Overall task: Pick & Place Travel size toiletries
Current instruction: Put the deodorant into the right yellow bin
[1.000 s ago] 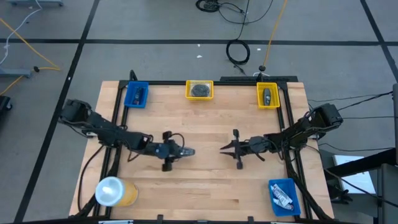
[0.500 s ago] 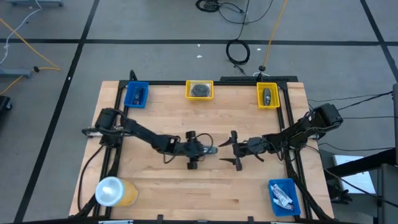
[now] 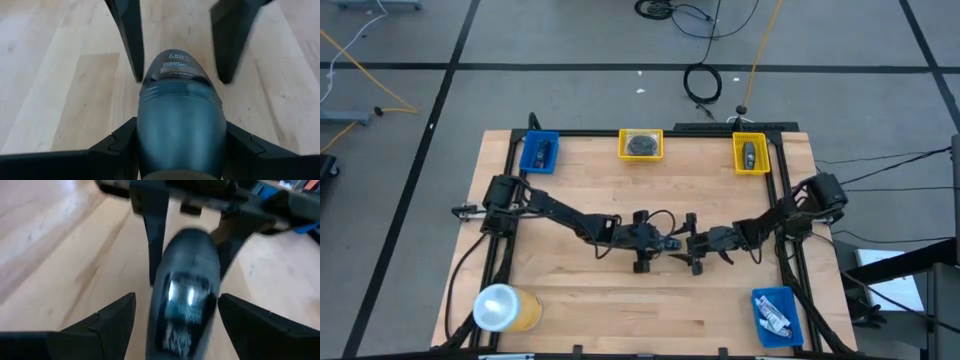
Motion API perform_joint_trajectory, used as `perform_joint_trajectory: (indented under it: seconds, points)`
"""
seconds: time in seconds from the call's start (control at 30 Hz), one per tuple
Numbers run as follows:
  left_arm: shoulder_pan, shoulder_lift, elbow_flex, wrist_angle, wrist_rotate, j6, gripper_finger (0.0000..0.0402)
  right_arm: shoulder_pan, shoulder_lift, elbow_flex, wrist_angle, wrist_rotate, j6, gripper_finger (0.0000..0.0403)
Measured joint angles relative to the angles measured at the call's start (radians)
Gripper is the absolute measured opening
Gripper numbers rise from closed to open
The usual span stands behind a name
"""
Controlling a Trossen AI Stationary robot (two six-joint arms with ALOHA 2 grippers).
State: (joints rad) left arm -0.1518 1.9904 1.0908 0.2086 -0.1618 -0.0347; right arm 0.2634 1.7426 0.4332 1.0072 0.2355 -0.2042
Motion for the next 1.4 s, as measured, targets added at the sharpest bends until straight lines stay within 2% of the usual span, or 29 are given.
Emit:
perform_joint_trajectory:
  seconds: [0.27, 0.53, 0.77, 0.83, 0.93, 1.07, 1.17, 1.27, 1.4]
  points:
    - [-0.003, 0.0, -0.002, 0.001, -0.024, -0.002, 0.021, -0.003, 0.047, 0.035, 0.0, 0.004, 0.008, 0.0263]
    - [-0.001, 0.0, -0.002, 0.008, -0.034, -0.008, 0.0196, -0.024, 0.046, 0.039, -0.015, 0.003, 0.049, 0.0195]
    - [-0.001, 0.0, -0.003, 0.009, -0.031, -0.006, 0.0219, -0.034, 0.044, 0.04, -0.04, -0.001, 0.088, 0.0201]
    - [-0.001, -0.007, -0.002, 0.003, 0.004, 0.01, 0.0231, -0.034, 0.045, 0.04, -0.045, -0.004, 0.117, 0.0201]
    - [0.007, -0.026, 0.0, -0.016, 0.117, 0.053, 0.0255, -0.033, 0.045, 0.04, -0.057, -0.012, 0.147, 0.0198]
    - [0.01, -0.078, 0.0, -0.103, 0.138, 0.064, 0.0291, -0.034, 0.045, 0.04, -0.082, -0.008, 0.177, 0.02]
    - [0.018, -0.136, 0.001, -0.216, 0.087, 0.05, 0.0313, -0.035, 0.035, 0.04, -0.124, 0.001, 0.196, 0.0202]
    - [0.022, -0.201, 0.001, -0.384, -0.022, -0.009, 0.0329, -0.035, -0.008, 0.039, -0.201, 0.016, 0.215, 0.0202]
    - [0.022, -0.266, 0.001, -0.577, -0.181, -0.108, 0.0336, -0.029, -0.108, 0.036, -0.35, 0.12, 0.257, 0.0202]
